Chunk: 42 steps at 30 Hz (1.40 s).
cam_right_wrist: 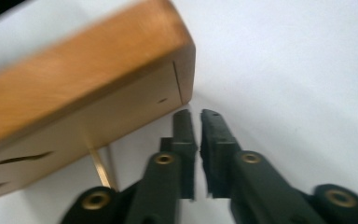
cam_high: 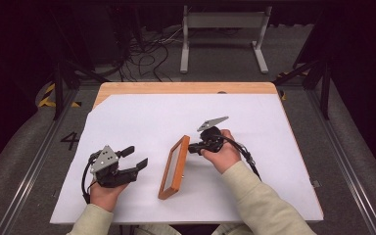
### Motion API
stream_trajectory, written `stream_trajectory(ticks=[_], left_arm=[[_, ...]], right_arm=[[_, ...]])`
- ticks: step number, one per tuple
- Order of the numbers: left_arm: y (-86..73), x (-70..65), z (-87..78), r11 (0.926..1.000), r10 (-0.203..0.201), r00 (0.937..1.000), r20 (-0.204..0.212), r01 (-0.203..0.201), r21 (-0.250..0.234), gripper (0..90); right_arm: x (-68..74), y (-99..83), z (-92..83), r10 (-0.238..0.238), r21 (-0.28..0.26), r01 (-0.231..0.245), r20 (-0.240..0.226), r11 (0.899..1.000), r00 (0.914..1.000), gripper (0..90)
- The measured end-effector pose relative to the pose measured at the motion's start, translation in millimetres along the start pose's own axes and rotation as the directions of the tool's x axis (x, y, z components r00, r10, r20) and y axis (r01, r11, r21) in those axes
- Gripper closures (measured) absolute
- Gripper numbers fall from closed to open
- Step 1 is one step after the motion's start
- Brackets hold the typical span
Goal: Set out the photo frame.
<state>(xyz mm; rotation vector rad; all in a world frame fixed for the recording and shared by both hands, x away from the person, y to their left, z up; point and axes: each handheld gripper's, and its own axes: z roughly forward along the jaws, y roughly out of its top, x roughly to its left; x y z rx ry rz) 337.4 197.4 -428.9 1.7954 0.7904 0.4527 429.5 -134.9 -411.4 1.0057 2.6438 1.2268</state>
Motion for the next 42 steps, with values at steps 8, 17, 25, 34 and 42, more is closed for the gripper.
stream_trajectory(ticks=[8, 17, 25, 34, 42], left_arm=[[0.3, 5.0, -1.2, 0.9996, 0.008, 0.9996, -0.026, -0.008, 0.026, 31.3], [-1.1, 5.8, -0.2, 0.9996, 0.000, 0.9996, -0.027, 0.000, 0.029, 30.7], [-1.4, 5.1, 0.2, 0.9994, 0.005, 0.9995, -0.031, -0.004, 0.034, 29.9], [-2.1, 5.5, 0.7, 0.9996, 0.008, 0.9996, -0.028, -0.007, 0.027, 28.7], [-2.6, 5.5, 1.5, 0.9995, 0.014, 0.9995, -0.030, -0.013, 0.030, 28.5]], right_arm=[[12.3, 0.2, -38.9, 0.100, -0.030, -0.101, -0.032, 0.994, 0.9944, 61.0], [42.3, 12.8, -59.5, 0.191, -0.022, -0.193, -0.050, 0.981, 0.9802, 42.6], [60.6, 20.9, -45.1, 0.228, 0.024, -0.227, -0.036, 0.974, 0.9730, 33.4], [71.0, 22.1, -16.1, 0.255, 0.095, -0.252, -0.017, 0.963, 0.9669, 25.0], [71.4, 22.5, -3.4, 0.272, 0.125, -0.268, -0.011, 0.955, 0.9624, 21.3]])
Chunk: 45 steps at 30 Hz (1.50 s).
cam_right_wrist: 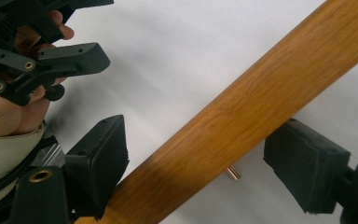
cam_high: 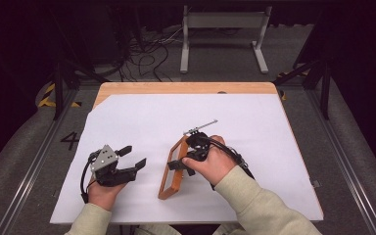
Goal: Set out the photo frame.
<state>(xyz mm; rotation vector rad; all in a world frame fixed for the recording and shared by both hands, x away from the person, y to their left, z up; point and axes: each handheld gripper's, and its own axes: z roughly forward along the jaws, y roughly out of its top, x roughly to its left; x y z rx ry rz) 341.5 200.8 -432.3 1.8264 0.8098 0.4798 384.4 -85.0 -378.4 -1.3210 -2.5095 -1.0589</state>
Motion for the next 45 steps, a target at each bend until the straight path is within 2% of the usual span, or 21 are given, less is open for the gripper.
stream_trajectory(ticks=[7, 15, 19, 21, 22, 23, 25, 27, 31, 33, 35, 36, 37, 38, 39, 40, 42, 44, 45], left_arm=[[-0.6, -0.5, 1.0, 1.0000, -0.001, 1.0000, 0.002, 0.001, 0.004, 28.5], [-0.8, -1.3, 0.9, 0.9999, -0.007, 1.0000, 0.006, 0.007, 0.009, 28.4], [-0.8, -0.5, 0.6, 1.0000, -0.004, 1.0000, 0.004, 0.004, 0.002, 28.4], [-0.7, -0.2, 0.0, 1.0000, -0.006, 1.0000, 0.001, 0.006, -0.002, 28.4], [-0.6, -0.4, -0.4, 1.0000, -0.009, 1.0000, 0.001, 0.009, -0.002, 28.5], [-0.7, -0.5, -0.7, 0.9999, -0.013, 0.9999, 0.001, 0.013, -0.005, 28.5], [-0.5, 0.3, -1.6, 0.9999, -0.009, 1.0000, -0.002, 0.009, -0.007, 28.4], [-0.8, 0.7, -2.0, 0.9998, -0.013, 0.9999, -0.007, 0.013, -0.012, 28.4], [-1.2, 1.3, -2.5, 0.9997, -0.022, 0.9998, -0.002, 0.022, -0.011, 28.4], [-1.3, 1.4, -2.5, 0.9997, -0.023, 0.9997, -0.002, 0.023, -0.012, 28.4], [-1.4, 1.7, -2.6, 0.9997, -0.023, 0.9997, -0.003, 0.023, -0.012, 28.4], [-1.4, 1.7, -2.6, 0.9997, -0.023, 0.9997, -0.003, 0.023, -0.012, 28.4], [-1.4, 1.8, -2.7, 0.9996, -0.024, 0.9997, -0.004, 0.024, -0.013, 28.4], [-1.5, 1.9, -2.6, 0.9996, -0.026, 0.9997, -0.004, 0.026, -0.014, 28.4], [-1.5, 1.9, -2.6, 0.9996, -0.026, 0.9997, -0.004, 0.026, -0.014, 28.4], [-1.7, 2.0, -2.5, 0.9996, -0.027, 0.9996, -0.004, 0.027, -0.012, 28.4], [-1.9, 2.0, -2.5, 0.9996, -0.026, 0.9996, -0.004, 0.026, -0.011, 28.4], [-2.0, 2.0, -2.6, 0.9996, -0.026, 0.9996, -0.005, 0.026, -0.011, 28.4], [-2.1, 2.0, -2.7, 0.9996, -0.027, 0.9996, -0.004, 0.027, -0.011, 28.4]], right_arm=[[0.5, 1.5, 6.3, 0.029, 0.023, -0.029, -0.003, 0.999, 0.9996, 24.5], [3.6, 3.0, 10.2, 0.053, 0.061, -0.054, 0.019, 0.997, 0.9984, 29.3], [6.4, 4.4, 8.2, 0.060, 0.084, -0.063, 0.035, 0.995, 0.9976, 40.5], [8.2, 5.2, 7.1, 0.026, 0.099, -0.031, 0.054, 0.995, 0.9982, 55.0], [9.3, 5.6, 6.9, -0.004, 0.124, -0.005, 0.065, 0.992, 0.9979, 66.6], [9.3, 5.6, 6.9, -0.004, 0.124, -0.005, 0.065, 0.992, 0.9979, 66.6], [9.6, 6.3, 5.7, -0.024, 0.155, 0.016, 0.052, 0.988, 0.9983, 69.5], [10.4, 6.5, 5.0, -0.055, 0.163, 0.045, 0.059, 0.986, 0.9967, 70.7], [10.5, 9.4, 1.4, -0.095, 0.192, 0.086, 0.038, 0.978, 0.9947, 70.7], [10.9, 12.5, -3.1, -0.144, 0.196, 0.132, 0.050, 0.972, 0.9882, 70.6], [10.1, 16.4, -8.8, -0.210, 0.206, 0.192, 0.072, 0.960, 0.9749, 70.5], [10.1, 16.4, -8.8, -0.210, 0.206, 0.192, 0.072, 0.960, 0.9749, 70.5], [9.8, 18.5, -11.7, -0.238, 0.214, 0.216, 0.083, 0.953, 0.9676, 70.5], [7.3, 23.4, -19.7, -0.300, 0.233, 0.274, 0.085, 0.933, 0.9500, 70.5], [7.3, 23.4, -19.7, -0.300, 0.233, 0.274, 0.085, 0.933, 0.9500, 70.5], [6.7, 25.1, -22.4, -0.313, 0.236, 0.287, 0.083, 0.928, 0.9460, 70.5], [4.2, 31.9, -32.2, -0.388, 0.255, 0.361, 0.064, 0.897, 0.9195, 70.6], [3.1, 36.9, -38.7, -0.443, 0.275, 0.415, 0.044, 0.867, 0.8954, 70.6], [2.6, 38.8, -41.1, -0.460, 0.282, 0.432, 0.038, 0.857, 0.8871, 70.6]])
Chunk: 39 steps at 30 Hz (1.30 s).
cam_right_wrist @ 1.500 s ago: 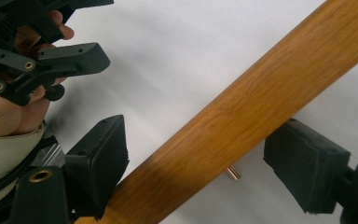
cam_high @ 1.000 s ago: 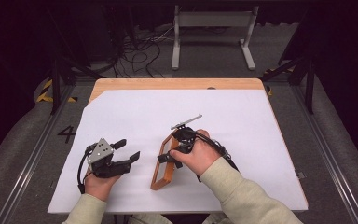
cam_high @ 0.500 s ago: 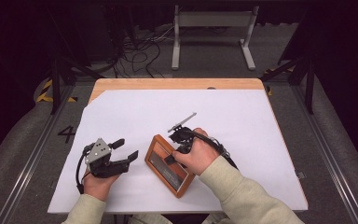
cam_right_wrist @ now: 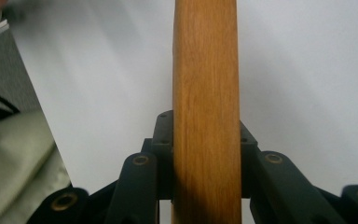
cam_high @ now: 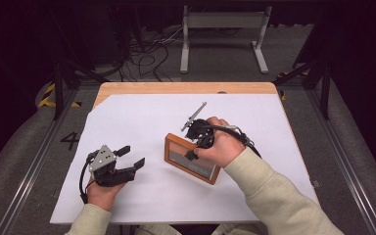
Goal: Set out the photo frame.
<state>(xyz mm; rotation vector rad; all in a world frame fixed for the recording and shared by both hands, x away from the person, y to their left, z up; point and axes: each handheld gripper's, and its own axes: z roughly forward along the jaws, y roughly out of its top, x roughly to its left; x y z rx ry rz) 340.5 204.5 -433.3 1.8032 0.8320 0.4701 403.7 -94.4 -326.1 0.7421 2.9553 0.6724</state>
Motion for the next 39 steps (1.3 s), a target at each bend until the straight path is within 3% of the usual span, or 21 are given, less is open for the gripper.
stream_trajectory(ticks=[3, 4, 7, 8, 9, 11, 13, 15, 19, 24, 29, 32, 34, 37, 39], left_arm=[[-0.7, 0.4, -1.4, 1.0000, -0.002, 1.0000, -0.004, 0.002, 0.001, 28.4], [-0.7, 0.4, -1.4, 1.0000, -0.002, 1.0000, -0.004, 0.002, 0.001, 28.4], [-1.3, 0.8, -2.7, 1.0000, 0.000, 1.0000, -0.007, 0.000, 0.004, 28.4], [-1.6, 1.0, -2.8, 1.0000, 0.001, 1.0000, -0.007, -0.001, 0.004, 28.4], [-1.8, 1.1, -2.8, 1.0000, 0.000, 1.0000, -0.007, 0.000, 0.003, 28.4], [-2.1, 1.3, -2.9, 1.0000, -0.003, 1.0000, -0.008, 0.003, 0.000, 28.4], [-2.4, 1.1, -3.1, 1.0000, -0.006, 1.0000, -0.007, 0.006, 0.000, 28.4], [-2.7, 0.8, -3.2, 1.0000, -0.010, 0.9999, -0.007, 0.010, 0.000, 28.4], [-3.0, 1.3, -3.4, 1.0000, -0.008, 0.9999, -0.008, 0.008, 0.003, 28.3], [-3.1, 1.6, -2.7, 1.0000, -0.005, 1.0000, -0.009, 0.005, 0.002, 28.3], [-3.2, 1.6, -2.4, 1.0000, -0.003, 1.0000, -0.005, 0.003, 0.003, 28.3], [-3.2, 1.5, -2.3, 1.0000, -0.003, 1.0000, -0.006, 0.003, 0.002, 28.3], [-3.3, 1.6, -2.1, 1.0000, -0.003, 1.0000, -0.006, 0.003, 0.005, 28.3], [-3.4, 1.0, -1.2, 1.0000, -0.005, 1.0000, -0.004, 0.005, 0.003, 28.3], [-3.2, 1.1, -1.5, 1.0000, -0.002, 1.0000, -0.005, 0.002, 0.003, 28.3]], right_arm=[[-6.9, 2.0, -9.8, -0.062, 0.009, 0.063, -0.026, 0.998, 0.9977, 70.6], [-6.9, 2.0, -9.8, -0.062, 0.009, 0.063, -0.026, 0.998, 0.9977, 70.6], [-14.6, 4.2, -16.4, -0.150, 0.019, 0.151, -0.064, 0.988, 0.9867, 70.6], [-18.1, 5.6, -17.9, -0.203, 0.031, 0.206, -0.082, 0.978, 0.9758, 70.6], [-18.1, 5.6, -17.9, -0.203, 0.031, 0.206, -0.082, 0.978, 0.9758, 70.6], [-22.2, 7.1, -18.2, -0.234, 0.041, 0.239, -0.098, 0.970, 0.9673, 70.6], [-25.9, 8.3, -17.6, -0.266, 0.050, 0.273, -0.109, 0.961, 0.9578, 70.6], [-29.6, 8.6, -14.3, -0.308, 0.048, 0.316, -0.126, 0.948, 0.9430, 70.6], [-36.3, 8.3, -1.0, -0.330, 0.076, 0.345, -0.157, 0.936, 0.9307, 70.6], [-41.9, 7.9, 11.5, -0.397, 0.079, 0.418, -0.200, 0.905, 0.8960, 70.6], [-47.2, 6.7, 18.7, -0.396, 0.101, 0.421, -0.199, 0.902, 0.8963, 70.6], [-53.5, 4.0, 25.4, -0.382, 0.117, 0.407, -0.186, 0.906, 0.9052, 70.6], [-55.2, 3.8, 25.6, -0.384, 0.123, 0.410, -0.187, 0.904, 0.9041, 70.6], [-59.2, 2.5, 25.6, -0.379, 0.103, 0.401, -0.183, 0.910, 0.9070, 70.5], [-59.8, 2.9, 25.5, -0.389, 0.106, 0.411, -0.180, 0.905, 0.9035, 70.3]])
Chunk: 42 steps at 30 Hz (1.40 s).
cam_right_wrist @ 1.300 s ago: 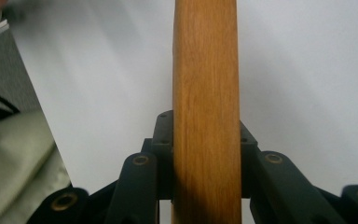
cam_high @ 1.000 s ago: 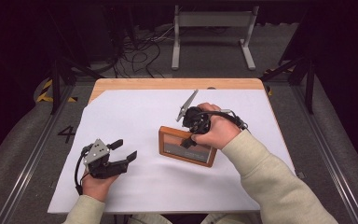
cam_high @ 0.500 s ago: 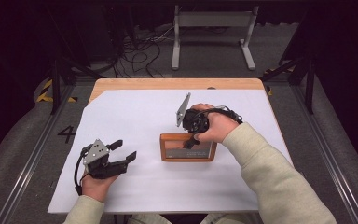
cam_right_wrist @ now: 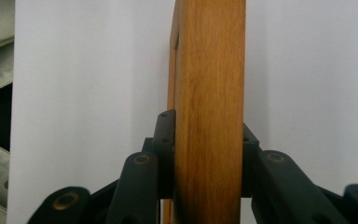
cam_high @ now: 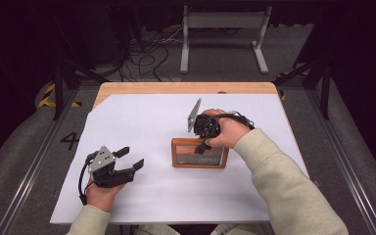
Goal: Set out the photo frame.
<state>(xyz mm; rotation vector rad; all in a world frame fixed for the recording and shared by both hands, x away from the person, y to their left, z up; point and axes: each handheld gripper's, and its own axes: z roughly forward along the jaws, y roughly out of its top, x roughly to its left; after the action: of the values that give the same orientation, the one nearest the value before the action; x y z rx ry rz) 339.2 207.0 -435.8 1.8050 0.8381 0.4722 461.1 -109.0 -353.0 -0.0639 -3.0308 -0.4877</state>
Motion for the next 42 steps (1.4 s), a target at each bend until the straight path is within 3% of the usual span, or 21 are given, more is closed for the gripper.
stream_trajectory(ticks=[1, 6, 11, 16, 21, 22, 23, 25, 27, 29, 31, 32, 35, 36, 38, 40, 42], left_arm=[[0.2, -0.1, -0.3, 1.0000, 0.001, 1.0000, -0.001, -0.001, 0.002, 28.3], [0.2, -0.6, -0.2, 1.0000, 0.001, 1.0000, -0.001, -0.001, 0.004, 28.3], [-0.1, -0.9, 0.3, 1.0000, -0.005, 1.0000, 0.004, 0.005, 0.005, 28.3], [-0.1, -0.9, 0.7, 1.0000, -0.004, 1.0000, 0.005, 0.004, 0.008, 28.3], [-0.3, -0.8, 0.6, 1.0000, -0.006, 1.0000, 0.003, 0.006, 0.006, 28.3], [-0.3, -0.8, 0.5, 0.9999, -0.006, 1.0000, 0.003, 0.006, 0.009, 28.3], [-0.3, -0.8, 0.5, 0.9999, -0.006, 1.0000, 0.003, 0.006, 0.009, 28.3], [0.4, -1.7, 0.7, 1.0000, -0.001, 1.0000, 0.006, 0.000, 0.008, 28.4], [1.3, -3.0, 0.5, 0.9999, 0.005, 0.9999, 0.009, -0.005, 0.009, 28.5], [1.9, -4.7, 0.1, 0.9998, 0.012, 0.9998, 0.013, -0.012, 0.016, 28.5], [2.4, -4.8, -0.7, 0.9998, 0.011, 0.9997, 0.021, -0.011, 0.017, 28.5], [2.4, -4.8, -0.7, 0.9998, 0.011, 0.9997, 0.021, -0.011, 0.017, 28.4], [3.8, -5.5, -1.3, 0.9997, 0.017, 0.9991, 0.038, -0.017, 0.017, 28.2], [3.9, -5.9, -1.2, 0.9997, 0.015, 0.9991, 0.039, -0.016, 0.018, 28.0], [4.3, -6.3, -0.7, 0.9996, 0.019, 0.9989, 0.042, -0.020, 0.021, 27.9], [4.5, -6.4, -0.7, 0.9996, 0.016, 0.9989, 0.044, -0.017, 0.024, 27.8], [4.5, -6.3, -0.7, 0.9998, 0.006, 0.9984, 0.056, -0.007, 0.019, 27.3]], right_arm=[[-1.2, -0.2, 0.1, -0.014, -0.004, 0.014, 0.014, 1.000, 0.9998, 70.1], [-3.9, -2.8, 0.0, 0.030, -0.026, -0.029, 0.028, 0.999, 0.9992, 67.0], [-10.3, -8.8, -5.8, 0.071, -0.084, -0.060, 0.126, 0.995, 0.9895, 45.6], [-12.4, -15.1, -8.9, 0.129, -0.168, -0.104, 0.151, 0.980, 0.9801, 30.1], [-11.1, -27.0, -15.5, 0.177, -0.231, -0.134, 0.175, 0.964, 0.9687, 27.8], [-9.6, -30.2, -17.7, 0.199, -0.257, -0.150, 0.174, 0.955, 0.9644, 27.8], [-9.6, -30.2, -17.7, 0.199, -0.257, -0.150, 0.174, 0.955, 0.9644, 27.8], [-6.4, -38.9, -24.5, 0.243, -0.325, -0.173, 0.188, 0.930, 0.9517, 27.1], [-1.6, -48.0, -31.9, 0.283, -0.396, -0.191, 0.189, 0.898, 0.9402, 24.8], [5.6, -56.5, -38.3, 0.309, -0.437, -0.197, 0.202, 0.878, 0.9295, 23.8], [12.9, -64.5, -42.8, 0.327, -0.458, -0.202, 0.212, 0.866, 0.9209, 23.2], [12.9, -64.5, -42.8, 0.327, -0.458, -0.202, 0.212, 0.866, 0.9209, 23.2], [22.2, -77.4, -48.6, 0.355, -0.483, -0.211, 0.229, 0.850, 0.9063, 22.1], [25.9, -83.7, -50.6, 0.379, -0.494, -0.226, 0.234, 0.840, 0.8954, 21.6], [30.3, -91.5, -53.1, 0.396, -0.504, -0.234, 0.242, 0.832, 0.8859, 21.3], [35.9, -101.7, -56.4, 0.419, -0.524, -0.243, 0.248, 0.816, 0.8734, 21.3], [40.6, -110.3, -58.8, 0.433, -0.540, -0.247, 0.247, 0.804, 0.8669, 20.8]])
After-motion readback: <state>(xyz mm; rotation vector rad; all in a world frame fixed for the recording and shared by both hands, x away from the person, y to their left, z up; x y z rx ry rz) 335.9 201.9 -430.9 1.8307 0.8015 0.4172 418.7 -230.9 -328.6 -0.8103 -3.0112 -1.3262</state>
